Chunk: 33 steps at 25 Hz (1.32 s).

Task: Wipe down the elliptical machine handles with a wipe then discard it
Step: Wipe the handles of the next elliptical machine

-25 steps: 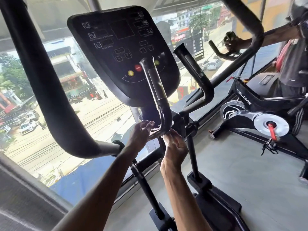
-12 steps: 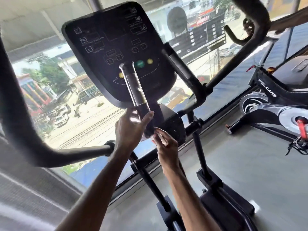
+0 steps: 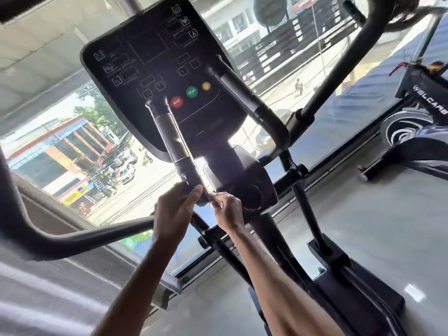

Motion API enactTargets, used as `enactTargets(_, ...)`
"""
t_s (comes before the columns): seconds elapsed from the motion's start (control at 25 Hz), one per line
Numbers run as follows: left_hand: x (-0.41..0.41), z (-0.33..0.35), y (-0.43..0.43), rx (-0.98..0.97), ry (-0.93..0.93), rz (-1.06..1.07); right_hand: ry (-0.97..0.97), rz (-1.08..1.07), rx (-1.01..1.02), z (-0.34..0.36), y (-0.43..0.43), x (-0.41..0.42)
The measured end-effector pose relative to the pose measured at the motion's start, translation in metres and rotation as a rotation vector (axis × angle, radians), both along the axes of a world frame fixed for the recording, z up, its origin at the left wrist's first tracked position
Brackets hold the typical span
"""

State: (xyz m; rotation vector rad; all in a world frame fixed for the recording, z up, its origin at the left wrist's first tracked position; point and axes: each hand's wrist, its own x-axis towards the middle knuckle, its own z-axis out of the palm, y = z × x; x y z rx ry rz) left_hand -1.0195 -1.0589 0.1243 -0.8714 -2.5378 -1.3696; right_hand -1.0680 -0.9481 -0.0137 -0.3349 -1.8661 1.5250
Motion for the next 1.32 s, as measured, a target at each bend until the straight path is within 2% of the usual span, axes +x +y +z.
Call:
enactTargets(0.12, 0.001, -0.003, 0.002, 0.007, 0.073, 0.0, 0.116, -0.033, -0.011, -0.001, 0.0, -0.004)
enactTargets(0.2, 0.003, -0.007, 0.004, 0.0, 0.112, 0.008, 0.036, 0.022, -0.027, -0.009, 0.003, -0.014)
enactTargets(0.28, 0.006, -0.016, 0.003, 0.062, 0.072, 0.012, -0.047, 0.08, -0.046, -0.015, 0.006, -0.022)
enactTargets(0.44, 0.009, -0.031, 0.005, 0.174, 0.009, 0.077, -0.043, 0.198, -0.134, -0.012, 0.015, -0.03)
enactTargets(0.56, -0.001, -0.04, -0.001, 0.209, 0.03, 0.076, -0.052, 0.224, -0.085, -0.009, 0.022, -0.031)
enactTargets(0.64, -0.01, -0.048, -0.007, 0.239, 0.022, 0.085, -0.029, 0.248, -0.069, -0.009, 0.028, -0.031)
enactTargets(0.8, -0.013, -0.056, -0.007, 0.273, 0.042, 0.139, 0.068, 0.417, -0.218, 0.005, 0.044, -0.018)
enactTargets(1.0, 0.001, -0.049, -0.001, 0.298, 0.139, 0.256, 0.235, 0.634, -0.026, 0.044, 0.07, 0.011)
enactTargets(1.12, 0.009, -0.04, 0.006, 0.299, 0.202, 0.247, 0.128, 0.577, 0.125, 0.047, 0.073, 0.003)
enactTargets(1.32, 0.014, -0.041, 0.01, 0.296, 0.206, 0.265, -0.031, 0.512, 0.218, 0.032, 0.068, -0.028)
